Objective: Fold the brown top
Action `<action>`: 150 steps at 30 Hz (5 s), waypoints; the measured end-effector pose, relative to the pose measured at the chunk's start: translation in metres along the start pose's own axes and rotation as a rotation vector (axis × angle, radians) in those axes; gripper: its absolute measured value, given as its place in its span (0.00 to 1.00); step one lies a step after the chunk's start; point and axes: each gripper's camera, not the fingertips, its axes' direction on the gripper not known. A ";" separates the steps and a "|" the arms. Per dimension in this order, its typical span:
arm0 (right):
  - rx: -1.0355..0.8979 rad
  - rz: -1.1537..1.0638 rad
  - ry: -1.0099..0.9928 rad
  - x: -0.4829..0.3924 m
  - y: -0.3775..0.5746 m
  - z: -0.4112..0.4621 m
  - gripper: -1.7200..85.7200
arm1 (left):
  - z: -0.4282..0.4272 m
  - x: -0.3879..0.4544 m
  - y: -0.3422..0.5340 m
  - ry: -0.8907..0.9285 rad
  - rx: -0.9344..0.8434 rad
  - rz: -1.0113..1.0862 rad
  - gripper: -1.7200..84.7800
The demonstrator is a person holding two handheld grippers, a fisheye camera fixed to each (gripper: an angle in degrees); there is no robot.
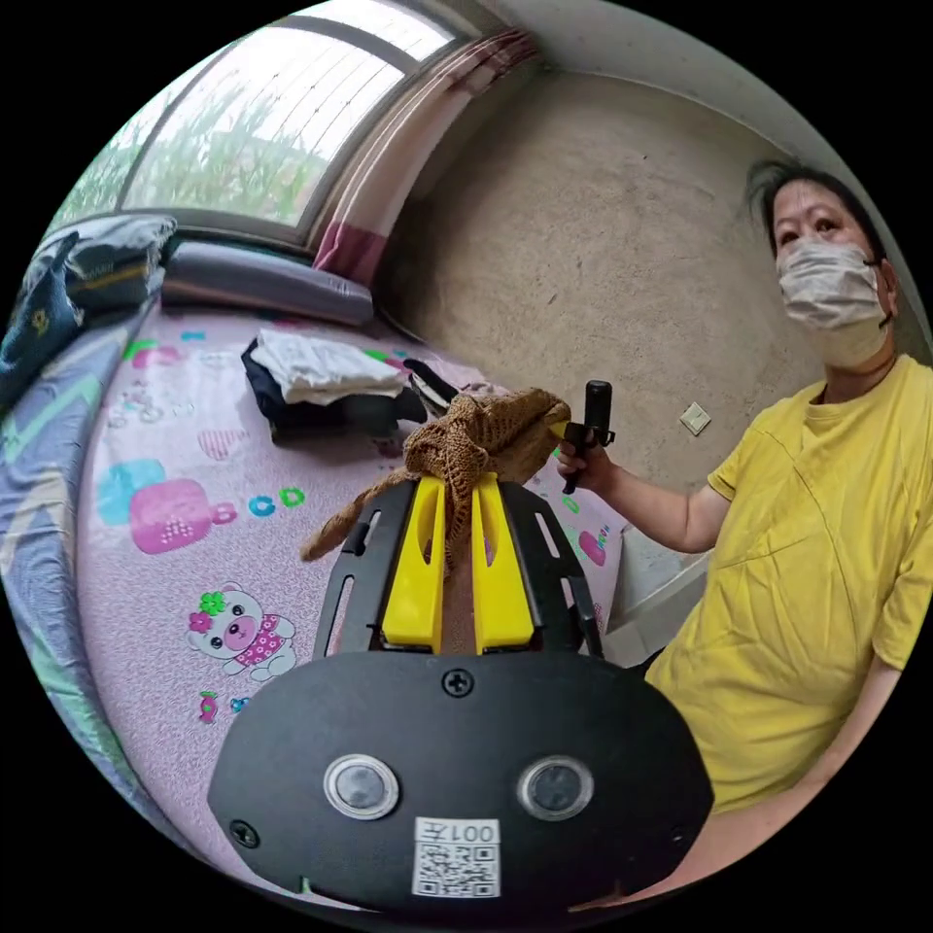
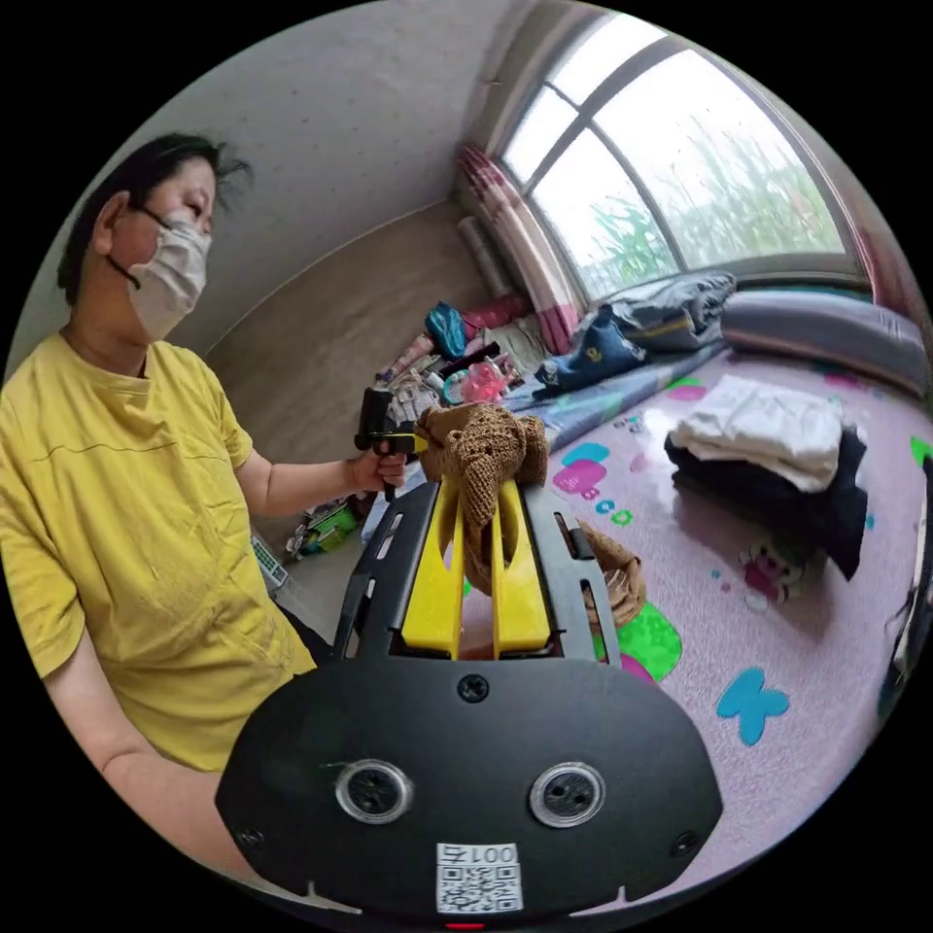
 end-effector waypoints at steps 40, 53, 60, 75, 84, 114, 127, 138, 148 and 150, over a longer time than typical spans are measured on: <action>-0.057 -0.521 -0.364 -0.440 0.068 0.688 0.04 | -0.759 0.256 0.660 -0.630 0.380 0.037 0.02; -0.007 -0.566 -0.306 -0.375 0.057 0.859 0.05 | -0.959 0.130 0.629 -0.604 0.282 0.112 0.02; 0.018 -0.640 -0.238 -0.369 0.049 0.923 0.04 | -1.080 0.063 0.595 -0.589 0.321 0.172 0.02; -0.089 -0.454 -0.236 -0.340 0.115 1.107 0.04 | -1.323 -0.073 0.532 -0.468 0.147 0.321 0.02; 0.014 -0.114 -0.066 -0.190 0.110 1.207 0.04 | -1.396 -0.254 0.406 -0.256 0.020 0.281 0.02; -0.011 0.466 0.121 -0.012 0.200 1.244 0.05 | -1.425 -0.531 0.307 -0.210 0.187 -0.742 0.01; -0.391 0.230 0.204 -0.155 0.237 1.312 0.03 | -1.248 -0.391 0.296 -0.447 -0.185 -0.283 0.01; -0.431 0.265 0.177 -0.218 0.219 1.283 0.03 | -1.161 -0.399 0.314 -0.544 -0.220 -0.306 0.00; -0.026 0.385 0.116 -0.354 0.262 1.029 0.03 | -1.052 -0.263 0.297 -0.347 -0.196 0.021 0.00; 0.043 0.447 0.176 -0.386 0.287 0.976 0.03 | -1.011 -0.243 0.302 -0.260 -0.224 0.023 0.01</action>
